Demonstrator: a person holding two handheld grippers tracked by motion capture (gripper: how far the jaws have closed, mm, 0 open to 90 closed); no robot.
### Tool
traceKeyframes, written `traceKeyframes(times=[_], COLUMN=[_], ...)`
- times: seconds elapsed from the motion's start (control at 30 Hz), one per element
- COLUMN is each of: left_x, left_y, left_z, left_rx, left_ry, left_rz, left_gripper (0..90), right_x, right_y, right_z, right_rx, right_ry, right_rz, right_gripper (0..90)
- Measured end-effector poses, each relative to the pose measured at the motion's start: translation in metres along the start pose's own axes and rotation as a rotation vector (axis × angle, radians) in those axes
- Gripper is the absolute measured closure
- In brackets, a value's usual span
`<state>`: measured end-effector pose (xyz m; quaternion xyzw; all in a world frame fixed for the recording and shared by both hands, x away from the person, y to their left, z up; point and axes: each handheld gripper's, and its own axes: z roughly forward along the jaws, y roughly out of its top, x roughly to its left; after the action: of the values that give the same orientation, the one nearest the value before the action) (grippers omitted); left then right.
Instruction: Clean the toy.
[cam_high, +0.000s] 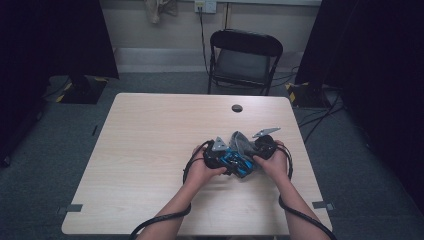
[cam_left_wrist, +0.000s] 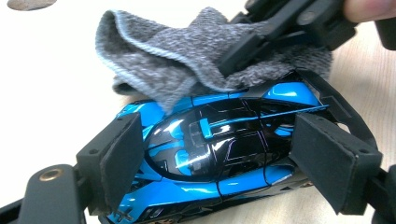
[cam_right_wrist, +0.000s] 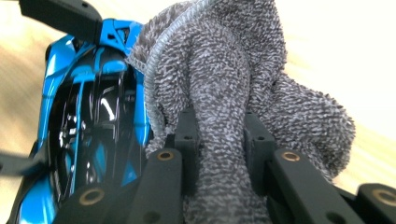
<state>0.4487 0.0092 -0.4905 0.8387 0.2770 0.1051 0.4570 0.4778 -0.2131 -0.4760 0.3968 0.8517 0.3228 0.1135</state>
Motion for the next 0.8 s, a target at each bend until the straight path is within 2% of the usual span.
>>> traceKeyframes(times=[0.33, 0.8], left_x=[0.0, -0.001], left_y=[0.001, 0.002], left_z=[0.0, 0.0], left_rx=[0.007, 0.019], left_ry=[0.002, 0.007], left_rz=[0.0, -0.004], left_gripper=[17.2, 17.1], right_x=[-0.005, -0.006], right_y=[-0.018, -0.038], right_z=[-0.014, -0.027], right_rx=[-0.01, -0.032], right_ry=[-0.004, 0.022], right_rz=[0.031, 0.046], right_gripper=[72.9, 73.0])
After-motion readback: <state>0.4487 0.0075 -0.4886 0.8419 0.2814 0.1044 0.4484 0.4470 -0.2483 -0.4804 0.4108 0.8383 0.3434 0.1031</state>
